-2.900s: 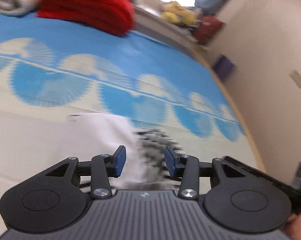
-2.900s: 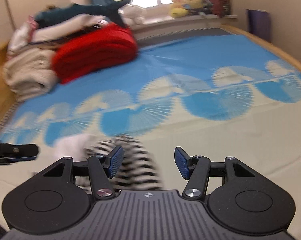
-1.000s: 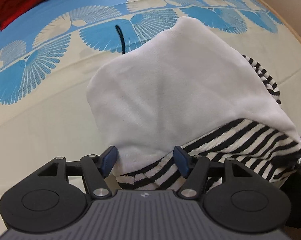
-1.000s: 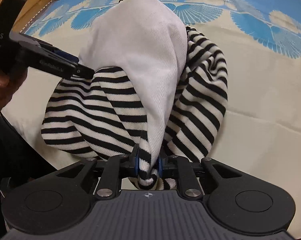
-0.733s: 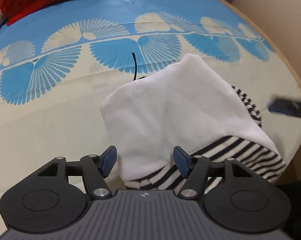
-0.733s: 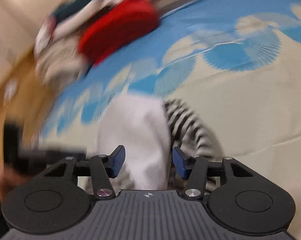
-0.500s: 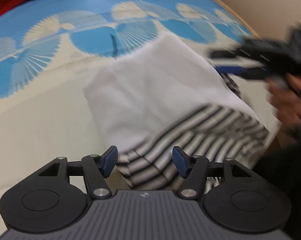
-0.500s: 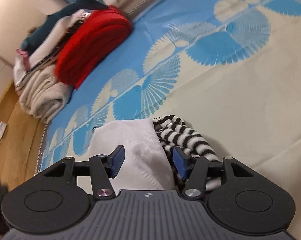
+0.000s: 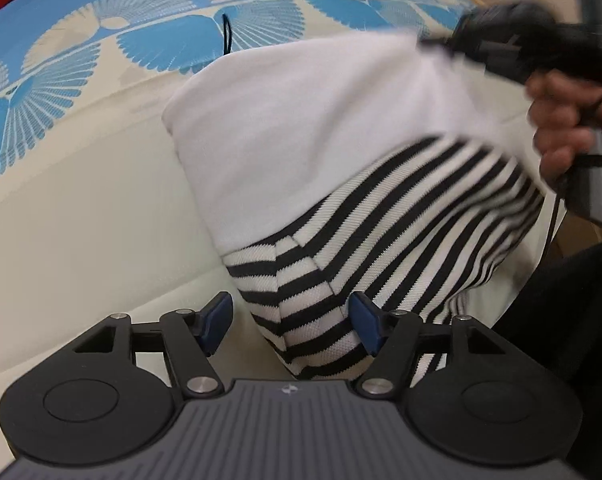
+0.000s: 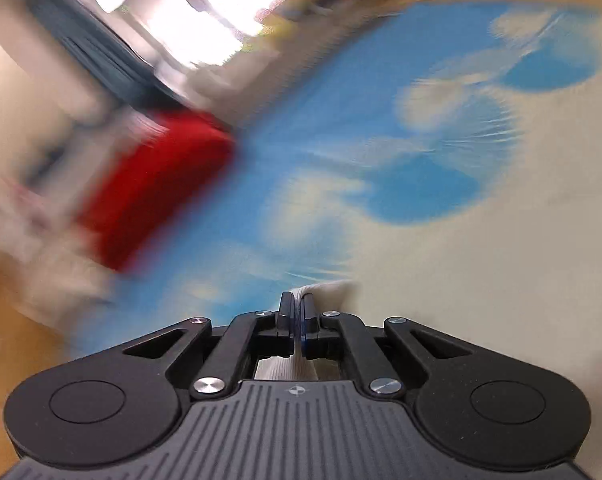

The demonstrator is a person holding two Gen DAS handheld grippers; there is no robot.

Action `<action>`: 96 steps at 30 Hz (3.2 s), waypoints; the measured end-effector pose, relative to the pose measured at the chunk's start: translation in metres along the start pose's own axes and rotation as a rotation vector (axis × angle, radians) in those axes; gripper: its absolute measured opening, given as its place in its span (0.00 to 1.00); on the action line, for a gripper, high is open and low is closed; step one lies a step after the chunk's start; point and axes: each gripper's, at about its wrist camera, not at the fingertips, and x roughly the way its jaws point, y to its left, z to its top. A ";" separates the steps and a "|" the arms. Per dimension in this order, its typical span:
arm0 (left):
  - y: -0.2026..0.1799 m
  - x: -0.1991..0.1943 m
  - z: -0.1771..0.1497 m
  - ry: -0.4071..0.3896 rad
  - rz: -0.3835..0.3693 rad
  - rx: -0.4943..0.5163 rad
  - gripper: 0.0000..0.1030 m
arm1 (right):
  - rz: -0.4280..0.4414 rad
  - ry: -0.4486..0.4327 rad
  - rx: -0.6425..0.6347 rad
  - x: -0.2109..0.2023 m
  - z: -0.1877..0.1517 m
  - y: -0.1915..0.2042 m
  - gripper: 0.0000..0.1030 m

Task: Fold small clothes

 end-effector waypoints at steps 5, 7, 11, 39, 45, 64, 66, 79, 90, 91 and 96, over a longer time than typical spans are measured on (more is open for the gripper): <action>-0.004 0.000 0.001 0.004 0.020 0.014 0.68 | -0.110 0.076 -0.086 0.012 -0.011 0.003 0.07; -0.001 -0.007 0.001 -0.016 0.009 -0.003 0.68 | -0.061 0.017 -0.079 -0.007 -0.006 0.001 0.27; 0.009 -0.021 0.005 -0.070 -0.006 -0.043 0.68 | 0.145 0.085 -0.091 -0.030 -0.007 -0.012 0.45; -0.017 -0.029 0.011 -0.128 -0.072 0.006 0.68 | 0.313 0.161 -0.376 -0.081 -0.042 -0.024 0.14; -0.035 0.016 -0.001 0.049 0.038 0.121 0.70 | -0.068 0.513 -0.743 -0.024 -0.108 -0.017 0.19; 0.071 0.034 0.022 -0.101 -0.201 -0.587 0.85 | 0.011 0.336 -0.140 0.003 -0.039 -0.037 0.74; 0.071 0.041 0.023 -0.101 -0.236 -0.595 0.85 | 0.007 0.351 -0.127 0.011 -0.043 -0.037 0.74; 0.070 0.022 0.043 -0.247 -0.264 -0.480 0.36 | 0.067 0.268 -0.082 0.009 -0.032 -0.022 0.08; 0.112 -0.058 0.020 -0.552 0.000 -0.521 0.56 | 0.127 0.096 -0.224 0.001 -0.040 0.044 0.10; 0.111 -0.060 0.016 -0.531 -0.029 -0.504 0.56 | 0.050 0.062 -0.259 0.001 -0.042 0.049 0.13; 0.079 -0.043 0.003 -0.365 -0.002 -0.310 0.56 | 0.063 0.051 -0.172 -0.007 -0.033 0.037 0.29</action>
